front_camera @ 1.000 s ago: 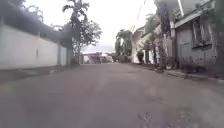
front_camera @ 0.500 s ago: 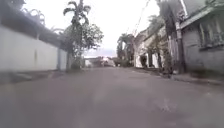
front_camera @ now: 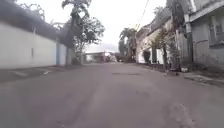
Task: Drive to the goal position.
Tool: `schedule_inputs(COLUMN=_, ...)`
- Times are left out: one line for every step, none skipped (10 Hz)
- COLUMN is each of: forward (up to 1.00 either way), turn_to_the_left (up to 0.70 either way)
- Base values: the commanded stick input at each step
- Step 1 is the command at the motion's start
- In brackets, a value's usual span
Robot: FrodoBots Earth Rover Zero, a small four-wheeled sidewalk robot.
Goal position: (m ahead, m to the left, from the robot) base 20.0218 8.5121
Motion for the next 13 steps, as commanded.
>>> schedule_inputs(forward=1.0, turn_to_the_left=0.0)
schedule_inputs(forward=1.0, turn_to_the_left=0.0)
schedule_inputs(forward=1.0, turn_to_the_left=0.0)
schedule_inputs(forward=1.0, turn_to_the_left=0.0)
schedule_inputs(forward=1.0, turn_to_the_left=0.0)
schedule_inputs(forward=1.0, turn_to_the_left=0.0)
schedule_inputs(forward=1.0, turn_to_the_left=0.0)
schedule_inputs(forward=1.0, turn_to_the_left=0.0)
schedule_inputs(forward=1.0, turn_to_the_left=0.0)
schedule_inputs(forward=1.0, turn_to_the_left=0.0)
schedule_inputs(forward=1.0, turn_to_the_left=0.0)
schedule_inputs(forward=1.0, turn_to_the_left=0.0)
schedule_inputs(forward=1.0, turn_to_the_left=0.0)
